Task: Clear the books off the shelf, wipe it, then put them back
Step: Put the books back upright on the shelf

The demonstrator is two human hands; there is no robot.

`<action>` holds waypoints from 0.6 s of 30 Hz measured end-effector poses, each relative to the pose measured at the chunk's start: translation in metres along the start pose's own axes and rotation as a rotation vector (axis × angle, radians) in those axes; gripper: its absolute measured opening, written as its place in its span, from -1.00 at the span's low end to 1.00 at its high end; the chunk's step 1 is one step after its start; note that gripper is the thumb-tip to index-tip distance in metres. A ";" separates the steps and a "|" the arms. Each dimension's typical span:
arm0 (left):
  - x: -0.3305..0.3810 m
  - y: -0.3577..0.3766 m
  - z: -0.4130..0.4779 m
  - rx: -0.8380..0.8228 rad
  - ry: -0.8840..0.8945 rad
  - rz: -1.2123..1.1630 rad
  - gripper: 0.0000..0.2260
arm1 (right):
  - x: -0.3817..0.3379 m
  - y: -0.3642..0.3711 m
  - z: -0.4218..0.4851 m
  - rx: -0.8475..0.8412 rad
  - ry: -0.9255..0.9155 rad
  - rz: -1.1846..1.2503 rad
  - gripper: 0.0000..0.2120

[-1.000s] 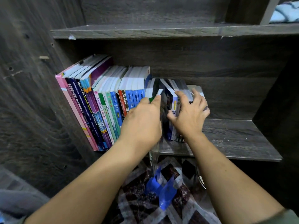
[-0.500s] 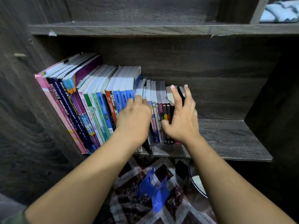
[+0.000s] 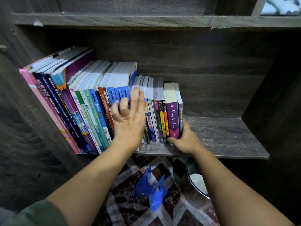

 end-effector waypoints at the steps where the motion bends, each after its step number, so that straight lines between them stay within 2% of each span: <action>1: 0.000 0.002 -0.005 0.025 0.003 -0.027 -0.03 | 0.000 0.001 0.002 0.006 -0.006 0.011 0.02; 7: -0.004 0.026 -0.008 0.111 -0.032 -0.029 -0.02 | 0.003 0.009 0.008 0.058 -0.084 0.056 0.04; 11: 0.011 0.025 -0.004 0.030 -0.107 -0.025 0.07 | -0.003 0.008 0.016 0.036 -0.091 0.043 -0.02; 13: 0.011 0.017 -0.002 0.097 -0.102 -0.056 -0.02 | -0.019 0.003 0.015 0.064 -0.164 0.085 0.03; 15: -0.001 0.010 0.001 0.256 -0.045 -0.197 -0.20 | -0.040 -0.004 0.010 0.159 -0.283 0.114 0.13; 18: -0.028 0.001 0.006 0.360 -0.060 -0.383 -0.28 | -0.075 -0.020 -0.008 0.374 -0.529 0.054 0.07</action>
Point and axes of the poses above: each hand's wrist, its own z-axis towards the middle knuckle, its own y-axis out of the palm, x = y × z, the point moved 3 cm from there along z, towards the middle knuckle, and after that the axes turned 4 degrees about y, right-handed, at the moved point
